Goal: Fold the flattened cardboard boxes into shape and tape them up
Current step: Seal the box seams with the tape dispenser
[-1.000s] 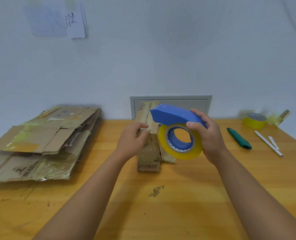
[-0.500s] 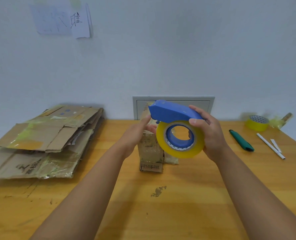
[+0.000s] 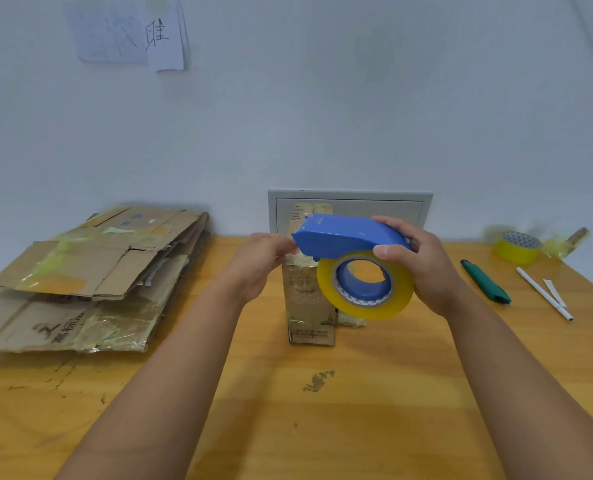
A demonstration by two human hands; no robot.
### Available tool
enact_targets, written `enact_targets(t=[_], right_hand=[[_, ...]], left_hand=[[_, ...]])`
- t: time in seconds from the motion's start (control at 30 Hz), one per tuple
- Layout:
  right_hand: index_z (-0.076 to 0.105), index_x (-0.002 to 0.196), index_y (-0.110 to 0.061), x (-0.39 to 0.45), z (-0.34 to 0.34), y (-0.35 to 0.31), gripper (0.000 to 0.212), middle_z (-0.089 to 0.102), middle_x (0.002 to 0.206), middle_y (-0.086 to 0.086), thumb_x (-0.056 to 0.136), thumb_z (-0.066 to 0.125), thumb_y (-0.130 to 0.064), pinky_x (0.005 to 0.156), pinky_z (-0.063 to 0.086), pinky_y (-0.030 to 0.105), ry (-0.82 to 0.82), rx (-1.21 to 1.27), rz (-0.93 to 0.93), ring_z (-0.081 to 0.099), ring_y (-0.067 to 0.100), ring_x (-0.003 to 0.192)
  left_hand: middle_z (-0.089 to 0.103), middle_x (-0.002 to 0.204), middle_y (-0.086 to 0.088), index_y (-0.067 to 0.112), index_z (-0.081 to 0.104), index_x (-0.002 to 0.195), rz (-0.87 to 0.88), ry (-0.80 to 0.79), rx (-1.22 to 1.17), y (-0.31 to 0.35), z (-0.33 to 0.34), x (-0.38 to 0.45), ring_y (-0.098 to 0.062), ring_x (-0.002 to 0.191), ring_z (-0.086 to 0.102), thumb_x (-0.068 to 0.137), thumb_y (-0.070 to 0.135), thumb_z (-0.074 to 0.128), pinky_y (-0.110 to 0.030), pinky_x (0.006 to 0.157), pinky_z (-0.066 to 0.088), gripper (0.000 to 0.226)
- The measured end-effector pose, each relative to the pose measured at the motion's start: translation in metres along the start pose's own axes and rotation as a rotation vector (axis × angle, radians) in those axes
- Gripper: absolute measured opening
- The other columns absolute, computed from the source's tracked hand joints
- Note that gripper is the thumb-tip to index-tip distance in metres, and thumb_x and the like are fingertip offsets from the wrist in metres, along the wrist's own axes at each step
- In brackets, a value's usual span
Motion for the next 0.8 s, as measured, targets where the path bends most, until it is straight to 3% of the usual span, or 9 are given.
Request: enact_targets(t=[0.2,0.33,0.5,0.67,0.8], right_hand=[[0.06,0.123,-0.049,0.002,0.004,-0.004,0.061,0.064,0.118,-0.014,0.065,0.071,-0.063,0.081,0.057,0.026,-0.076,-0.097,0.013,0.063,0.012,0.107],[0.06,0.124,-0.049,0.003,0.006,-0.006,0.063,0.063,0.122,-0.012,0.064,0.071,-0.063,0.084,0.057,0.026,-0.111,-0.119,0.014,0.063,0.013,0.108],[0.063,0.123,-0.047,0.004,-0.003,-0.006,0.06,0.066,0.119,-0.01,0.066,0.072,-0.06,0.086,0.057,0.03,-0.102,-0.114,0.022,0.065,0.015,0.107],[0.064,0.124,-0.047,0.005,-0.019,-0.005,0.062,0.067,0.113,-0.017,0.063,0.072,-0.059,0.075,0.055,0.021,-0.096,-0.141,0.041,0.065,0.008,0.102],[0.064,0.122,-0.048,0.006,-0.024,-0.001,0.062,0.066,0.113,-0.018,0.061,0.069,-0.059,0.079,0.05,0.02,-0.095,-0.179,0.066,0.064,0.003,0.1]], left_hand=[[0.065,0.107,-0.009,0.0,0.066,0.111,-0.008,0.051,0.02,0.005,-0.006,-0.003,-0.015,0.105,0.06,0.098,0.01,0.054,-0.034,0.102,0.05,0.021],[0.065,0.099,-0.007,0.001,0.068,0.101,-0.014,0.085,0.033,0.005,-0.008,-0.004,-0.014,0.098,0.059,0.097,0.011,0.056,-0.027,0.091,0.051,0.016],[0.065,0.096,-0.006,-0.001,0.066,0.108,-0.006,0.19,-0.039,0.006,-0.033,0.0,-0.016,0.092,0.06,0.094,0.009,0.061,-0.027,0.083,0.052,0.018],[0.066,0.095,-0.007,0.005,0.068,0.095,-0.021,0.257,-0.011,0.002,-0.062,0.004,-0.02,0.091,0.063,0.093,0.012,0.062,-0.031,0.08,0.053,0.01],[0.064,0.091,-0.004,0.008,0.066,0.094,-0.063,0.27,0.04,-0.007,-0.051,0.002,-0.02,0.088,0.065,0.091,0.01,0.057,-0.029,0.072,0.054,0.009]])
Point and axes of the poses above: each hand's wrist, its own x-axis towards the middle knuckle, its own z-axis out of the palm, y = z × x, the point moved 9 cm from there along x, towards the middle knuckle
